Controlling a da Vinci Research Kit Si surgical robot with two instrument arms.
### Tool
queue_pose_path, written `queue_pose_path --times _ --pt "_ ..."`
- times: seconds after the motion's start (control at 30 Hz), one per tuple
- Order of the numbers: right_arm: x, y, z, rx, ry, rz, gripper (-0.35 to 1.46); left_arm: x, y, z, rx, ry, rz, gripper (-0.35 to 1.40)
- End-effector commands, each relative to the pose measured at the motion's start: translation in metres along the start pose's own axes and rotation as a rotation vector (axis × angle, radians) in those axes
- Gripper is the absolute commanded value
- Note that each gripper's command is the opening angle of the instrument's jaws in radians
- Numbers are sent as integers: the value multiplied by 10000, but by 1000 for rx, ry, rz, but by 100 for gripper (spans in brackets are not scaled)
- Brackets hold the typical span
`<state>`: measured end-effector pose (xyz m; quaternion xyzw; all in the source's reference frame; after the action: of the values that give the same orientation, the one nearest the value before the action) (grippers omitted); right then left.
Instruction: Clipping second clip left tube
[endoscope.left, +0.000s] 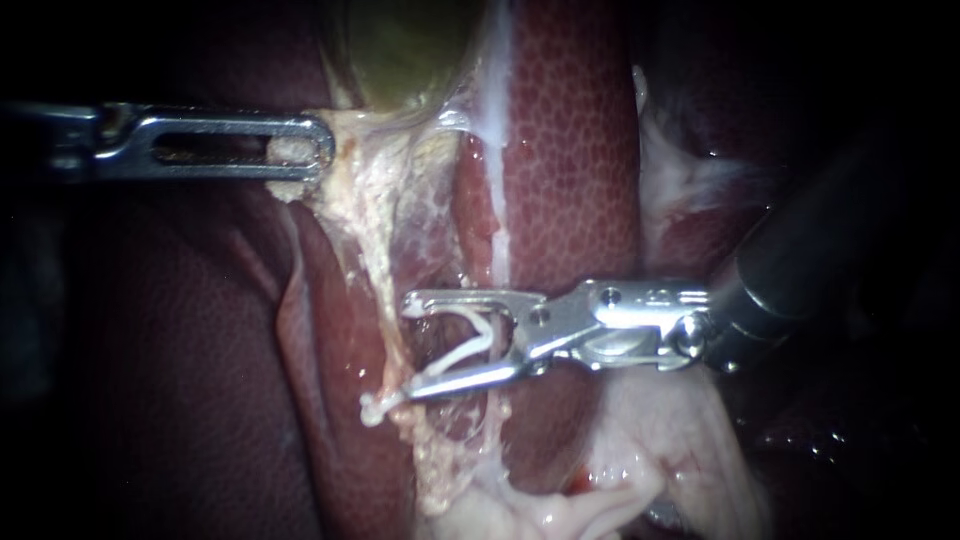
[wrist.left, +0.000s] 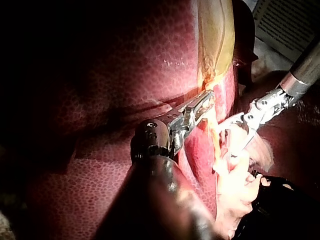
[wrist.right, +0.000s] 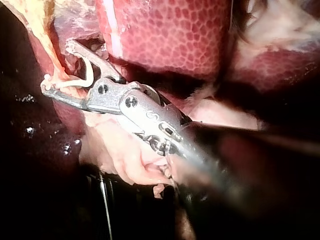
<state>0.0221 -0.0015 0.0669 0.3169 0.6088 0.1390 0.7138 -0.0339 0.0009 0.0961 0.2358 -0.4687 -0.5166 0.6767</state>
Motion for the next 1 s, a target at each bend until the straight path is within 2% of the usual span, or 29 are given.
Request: queue_pose_path --times 0.03,0.3,0.53,1.0 --pt "-1 0 2 2 0 1 60 0 0 0 0 0 0 -35" --pt "-8 -7 19 58 -2 29 60 0 0 0 0 0 0 -35" --pt "-8 -13 30 99 -4 43 60 1 0 0 0 0 0 -35" --pt "-5 -7 43 134 -5 78 60 2 -1 2 -3 -2 1 -35"
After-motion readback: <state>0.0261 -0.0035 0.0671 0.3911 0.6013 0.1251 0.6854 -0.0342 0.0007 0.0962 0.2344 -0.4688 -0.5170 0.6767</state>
